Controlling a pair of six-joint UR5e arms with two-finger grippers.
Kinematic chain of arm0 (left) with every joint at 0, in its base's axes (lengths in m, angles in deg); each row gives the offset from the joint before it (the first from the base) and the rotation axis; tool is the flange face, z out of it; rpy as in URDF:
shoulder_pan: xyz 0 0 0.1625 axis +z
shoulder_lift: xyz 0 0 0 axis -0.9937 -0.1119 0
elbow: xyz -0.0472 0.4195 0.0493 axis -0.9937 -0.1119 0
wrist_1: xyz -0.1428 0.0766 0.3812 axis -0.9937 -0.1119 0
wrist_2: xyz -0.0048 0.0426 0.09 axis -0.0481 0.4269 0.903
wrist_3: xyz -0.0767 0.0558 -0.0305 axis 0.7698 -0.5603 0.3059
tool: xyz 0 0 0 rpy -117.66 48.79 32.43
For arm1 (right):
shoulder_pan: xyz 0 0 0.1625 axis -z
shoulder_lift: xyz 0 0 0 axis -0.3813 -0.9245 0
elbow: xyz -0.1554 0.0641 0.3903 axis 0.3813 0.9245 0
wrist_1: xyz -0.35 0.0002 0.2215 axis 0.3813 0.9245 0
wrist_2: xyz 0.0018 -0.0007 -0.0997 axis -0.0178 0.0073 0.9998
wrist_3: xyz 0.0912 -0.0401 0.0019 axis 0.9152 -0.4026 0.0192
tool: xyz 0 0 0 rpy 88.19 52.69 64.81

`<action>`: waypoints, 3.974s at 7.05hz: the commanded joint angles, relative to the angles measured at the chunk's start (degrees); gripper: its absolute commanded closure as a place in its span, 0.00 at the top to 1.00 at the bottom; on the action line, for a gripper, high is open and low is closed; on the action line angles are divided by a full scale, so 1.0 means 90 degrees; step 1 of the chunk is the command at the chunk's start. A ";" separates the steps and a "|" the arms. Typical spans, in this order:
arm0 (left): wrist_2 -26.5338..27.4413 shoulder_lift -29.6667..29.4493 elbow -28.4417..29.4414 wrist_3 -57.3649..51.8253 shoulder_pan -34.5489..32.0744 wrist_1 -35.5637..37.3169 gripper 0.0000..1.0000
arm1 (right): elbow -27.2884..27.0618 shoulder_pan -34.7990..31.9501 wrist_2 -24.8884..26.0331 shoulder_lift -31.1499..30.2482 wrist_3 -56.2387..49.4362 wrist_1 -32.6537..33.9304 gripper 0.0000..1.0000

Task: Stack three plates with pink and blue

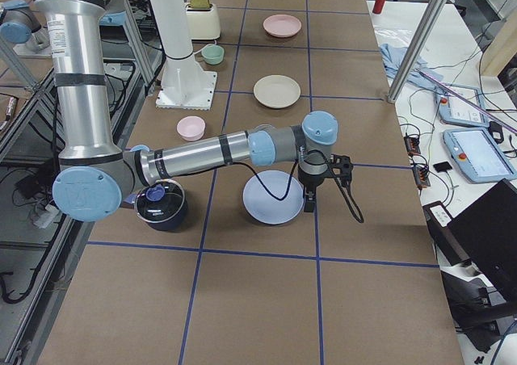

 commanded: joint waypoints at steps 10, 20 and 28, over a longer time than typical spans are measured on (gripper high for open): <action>0.0002 0.0045 -0.0669 -0.0020 -0.0001 -0.0044 0.99 | -0.0103 0.0043 -0.0304 -0.0288 -0.0019 -0.0726 1.00; 0.0022 -0.0521 0.0638 -0.0020 0.0116 -0.0462 0.99 | 0.0307 0.0980 -0.0315 -0.0504 0.0097 -0.1492 1.00; -0.0027 -0.1057 0.2291 0.2273 0.2547 -0.2105 0.97 | 0.0288 0.0990 -0.0325 -0.0504 0.0156 -0.1522 1.00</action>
